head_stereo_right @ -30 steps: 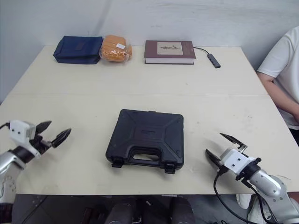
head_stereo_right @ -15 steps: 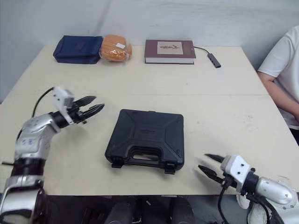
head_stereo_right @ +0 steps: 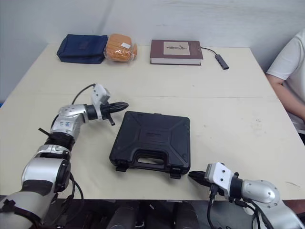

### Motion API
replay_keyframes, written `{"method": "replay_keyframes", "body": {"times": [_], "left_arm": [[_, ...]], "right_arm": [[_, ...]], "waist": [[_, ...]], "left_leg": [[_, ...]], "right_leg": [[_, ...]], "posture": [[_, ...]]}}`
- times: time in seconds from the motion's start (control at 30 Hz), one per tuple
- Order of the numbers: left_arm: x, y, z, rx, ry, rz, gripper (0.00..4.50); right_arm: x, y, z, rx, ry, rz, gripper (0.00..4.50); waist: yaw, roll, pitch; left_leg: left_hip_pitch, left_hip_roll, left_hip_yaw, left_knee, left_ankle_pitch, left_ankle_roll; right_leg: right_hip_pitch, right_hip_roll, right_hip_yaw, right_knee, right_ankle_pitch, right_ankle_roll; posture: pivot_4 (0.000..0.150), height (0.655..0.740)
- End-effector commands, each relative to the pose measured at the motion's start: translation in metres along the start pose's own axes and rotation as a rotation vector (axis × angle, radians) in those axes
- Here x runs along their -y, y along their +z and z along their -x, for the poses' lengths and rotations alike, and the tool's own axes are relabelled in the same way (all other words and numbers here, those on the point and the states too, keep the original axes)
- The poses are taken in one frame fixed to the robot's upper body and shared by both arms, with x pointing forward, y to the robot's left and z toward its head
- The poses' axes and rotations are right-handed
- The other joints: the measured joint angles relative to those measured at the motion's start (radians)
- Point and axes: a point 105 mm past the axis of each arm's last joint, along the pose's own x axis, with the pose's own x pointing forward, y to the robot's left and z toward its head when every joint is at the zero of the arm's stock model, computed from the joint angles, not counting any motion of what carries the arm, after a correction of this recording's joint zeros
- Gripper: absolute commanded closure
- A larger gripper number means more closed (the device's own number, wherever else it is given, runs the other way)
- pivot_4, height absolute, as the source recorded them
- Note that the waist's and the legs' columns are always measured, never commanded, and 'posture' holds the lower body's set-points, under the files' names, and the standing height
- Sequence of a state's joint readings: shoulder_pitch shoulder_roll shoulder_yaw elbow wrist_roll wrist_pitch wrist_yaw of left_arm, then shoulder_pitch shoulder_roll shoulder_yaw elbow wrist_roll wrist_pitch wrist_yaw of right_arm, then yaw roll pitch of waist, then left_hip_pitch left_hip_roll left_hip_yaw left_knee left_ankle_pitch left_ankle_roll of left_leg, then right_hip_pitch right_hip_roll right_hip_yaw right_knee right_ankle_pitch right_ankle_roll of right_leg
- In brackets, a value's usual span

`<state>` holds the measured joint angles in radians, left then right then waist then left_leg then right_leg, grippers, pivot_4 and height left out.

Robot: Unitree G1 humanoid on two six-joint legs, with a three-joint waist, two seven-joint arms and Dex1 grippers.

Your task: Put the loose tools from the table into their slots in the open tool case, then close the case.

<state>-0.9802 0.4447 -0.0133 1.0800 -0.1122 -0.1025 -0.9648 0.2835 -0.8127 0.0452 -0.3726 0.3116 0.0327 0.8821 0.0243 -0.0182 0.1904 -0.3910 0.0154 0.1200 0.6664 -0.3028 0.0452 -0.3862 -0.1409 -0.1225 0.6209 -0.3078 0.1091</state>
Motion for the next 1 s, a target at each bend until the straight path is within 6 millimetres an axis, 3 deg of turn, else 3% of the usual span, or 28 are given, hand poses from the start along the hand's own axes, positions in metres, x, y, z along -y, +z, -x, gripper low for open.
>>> {"method": "replay_keyframes", "body": {"times": [0.03,0.27,0.53,0.73,1.0], "left_arm": [[-0.003,0.01,-0.003,0.02,0.01,-0.031,4.45],[0.011,-0.005,-0.003,0.02,-0.072,0.012,4.45],[0.012,-0.019,0.027,-0.026,-0.128,0.0,4.45],[0.038,-0.029,0.049,-0.014,-0.217,-0.028,4.45],[0.062,-0.031,0.065,-0.011,-0.207,-0.014,4.45]], "right_arm": [[-0.004,0.01,-0.005,0.027,0.023,0.023,4.5],[0.003,0.005,-0.023,0.026,0.001,0.091,4.5],[0.044,-0.008,-0.021,-0.038,-0.107,0.173,4.5],[0.071,-0.006,-0.029,-0.039,-0.138,0.237,4.5],[0.086,0.001,-0.038,-0.017,-0.13,0.281,4.5]], "waist": [[-0.004,-0.001,0.001],[-0.011,-0.008,-0.003],[-0.031,-0.009,-0.004],[-0.031,-0.01,-0.005],[-0.029,-0.01,-0.005]], "left_leg": [[-0.001,0.0,0.001,0.0,0.0,0.0],[-0.001,0.001,0.002,0.001,0.002,-0.001],[0.001,0.002,0.002,0.0,0.002,-0.003],[0.003,0.0,0.001,0.0,0.002,-0.002],[0.006,0.0,-0.006,0.0,-0.002,-0.009]], "right_leg": [[-0.002,-0.001,0.001,0.002,0.0,0.0],[-0.004,0.003,0.002,0.002,0.0,0.0],[-0.003,-0.003,0.003,0.005,0.0,-0.001],[-0.001,-0.006,0.003,0.004,0.0,-0.001],[0.008,-0.008,0.006,0.0,0.0,-0.001]], "posture": [[0.15,0.74],[0.15,0.74],[0.15,0.74],[0.15,0.74],[0.15,0.74]]}}
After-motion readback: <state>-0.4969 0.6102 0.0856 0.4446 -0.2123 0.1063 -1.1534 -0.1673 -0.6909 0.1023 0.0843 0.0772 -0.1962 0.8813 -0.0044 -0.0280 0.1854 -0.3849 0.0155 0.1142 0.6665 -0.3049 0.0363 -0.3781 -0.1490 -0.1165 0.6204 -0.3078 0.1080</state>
